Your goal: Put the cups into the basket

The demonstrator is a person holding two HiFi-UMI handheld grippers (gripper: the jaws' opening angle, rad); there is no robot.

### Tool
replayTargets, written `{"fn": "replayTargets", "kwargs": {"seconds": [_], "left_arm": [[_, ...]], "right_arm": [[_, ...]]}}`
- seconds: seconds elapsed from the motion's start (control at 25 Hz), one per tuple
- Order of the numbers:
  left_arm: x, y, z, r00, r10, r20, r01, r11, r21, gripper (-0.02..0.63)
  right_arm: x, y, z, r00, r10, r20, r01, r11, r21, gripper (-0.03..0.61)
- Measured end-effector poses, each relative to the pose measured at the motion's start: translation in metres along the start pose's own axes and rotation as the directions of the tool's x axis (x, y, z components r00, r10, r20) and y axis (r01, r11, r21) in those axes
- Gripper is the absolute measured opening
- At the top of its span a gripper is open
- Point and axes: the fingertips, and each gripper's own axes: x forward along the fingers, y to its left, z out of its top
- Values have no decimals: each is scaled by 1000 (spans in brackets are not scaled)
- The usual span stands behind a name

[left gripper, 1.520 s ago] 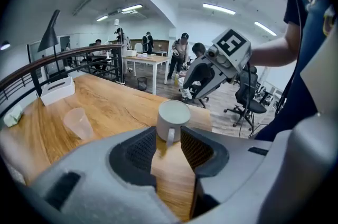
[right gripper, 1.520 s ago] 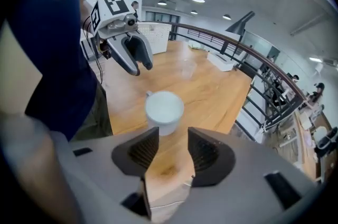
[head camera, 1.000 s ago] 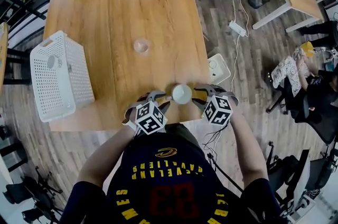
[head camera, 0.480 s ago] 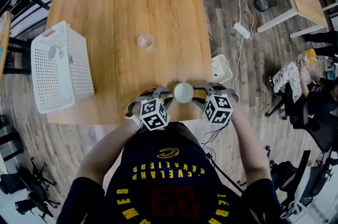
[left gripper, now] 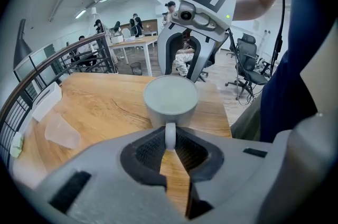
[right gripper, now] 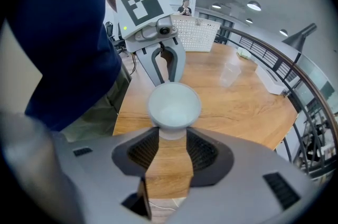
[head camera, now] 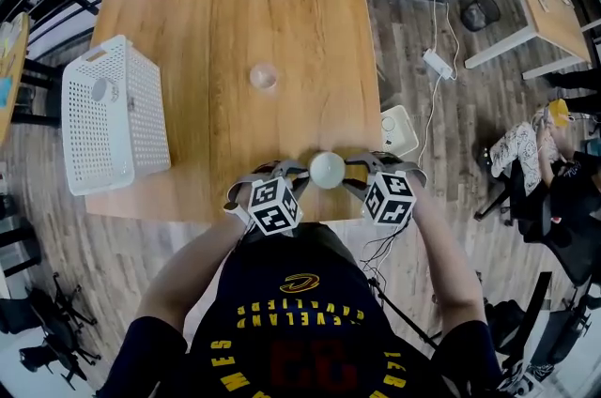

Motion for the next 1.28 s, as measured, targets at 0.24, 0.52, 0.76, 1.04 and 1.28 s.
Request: {"fn": "replayTargets", "kwargs": {"seconds": [0.24, 0.52, 0.76, 1.04, 1.28], "left_arm": [[-18, 10, 2, 998, 53, 27, -52, 998, -42, 54], [-51, 18, 4, 991, 124, 57, -118, 988, -97, 54], [-83, 17, -5, 981, 188, 44, -177, 967, -183, 54], [-139, 9, -27, 966, 252, 49, -223, 916, -333, 54], [-186, 6, -47, 934, 351, 65, -293, 858, -423, 54]], "right_arm": [[-10, -9, 17, 998, 16, 67, -16, 1000, 0, 164], [-23, -20, 46, 988, 51, 143, -47, 998, -37, 164], [-26, -22, 78, 976, 116, 183, -92, 987, -132, 164], [-33, -14, 139, 943, 230, 239, -174, 956, -235, 158], [-35, -11, 193, 925, 289, 246, -198, 920, -338, 149]]}}
